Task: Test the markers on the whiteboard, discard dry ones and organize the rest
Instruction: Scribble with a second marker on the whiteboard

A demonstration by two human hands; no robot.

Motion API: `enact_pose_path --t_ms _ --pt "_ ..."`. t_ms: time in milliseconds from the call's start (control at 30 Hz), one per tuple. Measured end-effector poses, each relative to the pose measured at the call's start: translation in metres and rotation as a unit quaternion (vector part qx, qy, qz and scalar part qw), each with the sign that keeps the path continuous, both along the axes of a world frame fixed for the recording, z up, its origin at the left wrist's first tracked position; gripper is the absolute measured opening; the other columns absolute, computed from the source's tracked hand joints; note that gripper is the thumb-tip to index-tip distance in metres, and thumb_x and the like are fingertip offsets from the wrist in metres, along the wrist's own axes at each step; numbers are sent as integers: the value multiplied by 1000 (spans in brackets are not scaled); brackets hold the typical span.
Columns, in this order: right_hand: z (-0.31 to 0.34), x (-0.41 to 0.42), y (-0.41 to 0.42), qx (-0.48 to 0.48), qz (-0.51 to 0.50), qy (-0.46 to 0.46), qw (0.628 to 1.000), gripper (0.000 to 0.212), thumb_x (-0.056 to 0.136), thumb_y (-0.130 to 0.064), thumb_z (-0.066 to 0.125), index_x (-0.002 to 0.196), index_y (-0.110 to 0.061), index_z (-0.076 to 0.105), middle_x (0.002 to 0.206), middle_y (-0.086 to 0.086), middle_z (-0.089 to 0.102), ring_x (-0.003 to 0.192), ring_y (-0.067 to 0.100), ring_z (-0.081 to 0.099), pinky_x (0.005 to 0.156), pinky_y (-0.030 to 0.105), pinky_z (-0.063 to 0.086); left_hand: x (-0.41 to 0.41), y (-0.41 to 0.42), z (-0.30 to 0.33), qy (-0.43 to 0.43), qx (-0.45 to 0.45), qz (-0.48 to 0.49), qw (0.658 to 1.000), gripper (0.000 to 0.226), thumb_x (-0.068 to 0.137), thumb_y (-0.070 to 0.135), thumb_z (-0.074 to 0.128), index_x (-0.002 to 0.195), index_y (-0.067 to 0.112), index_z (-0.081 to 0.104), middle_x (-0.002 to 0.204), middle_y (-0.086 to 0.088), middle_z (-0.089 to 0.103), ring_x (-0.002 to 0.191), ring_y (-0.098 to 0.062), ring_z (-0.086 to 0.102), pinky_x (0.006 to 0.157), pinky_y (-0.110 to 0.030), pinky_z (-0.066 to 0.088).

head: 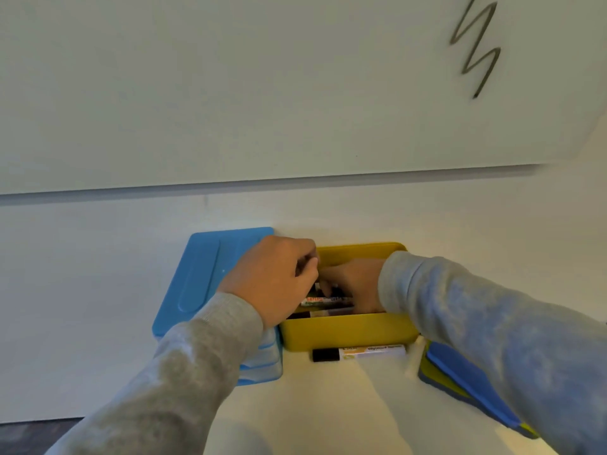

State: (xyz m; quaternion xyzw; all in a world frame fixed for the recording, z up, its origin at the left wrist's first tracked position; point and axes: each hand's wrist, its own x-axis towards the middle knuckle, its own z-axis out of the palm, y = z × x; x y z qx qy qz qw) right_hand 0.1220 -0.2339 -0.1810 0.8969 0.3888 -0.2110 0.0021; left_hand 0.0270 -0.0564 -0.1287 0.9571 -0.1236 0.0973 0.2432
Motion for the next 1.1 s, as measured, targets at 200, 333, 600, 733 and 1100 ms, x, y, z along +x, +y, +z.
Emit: enact_pose_path --t_ms 200,333,600,733,1100 --pt "-2 0 8 -23 50 -40 998 12 93 -25 61 97 -25 50 90 -1 62 77 23 59 79 41 55 1 0 0 -4 -12 -2 1000 19 99 32 51 85 30 63 63 11 57 57 -6 54 61 -29 54" --pt "-1 1 10 -34 48 -44 997 7 95 -18 59 96 -21 53 93 1 64 76 21 57 78 36 54 2 1 -1 -4 -20 -5 1000 18 98 31 52 85 30 64 63 10 59 58 -7 56 62 -30 55" --pt "9 -4 10 -36 12 -49 998 11 97 -28 58 98 -19 65 85 -3 57 76 18 54 77 30 48 3 2 -3 -2 -25 0 1000 19 98 31 52 85 30 64 63 11 59 59 -7 57 61 -28 54" --pt "12 -3 5 -17 -19 -56 998 12 92 -35 66 90 -24 60 77 -9 54 79 18 57 81 33 54 2 2 -3 -5 -16 -1 1000 19 99 32 51 83 30 63 64 9 60 60 -7 58 62 -31 56" --pt "37 -16 -13 141 -57 -108 982 12 94 -36 62 88 -29 53 87 -3 60 79 18 56 70 31 42 1 2 -3 -74 -2 -4 997 13 97 30 51 105 30 61 96 16 54 84 -5 56 75 -28 52"
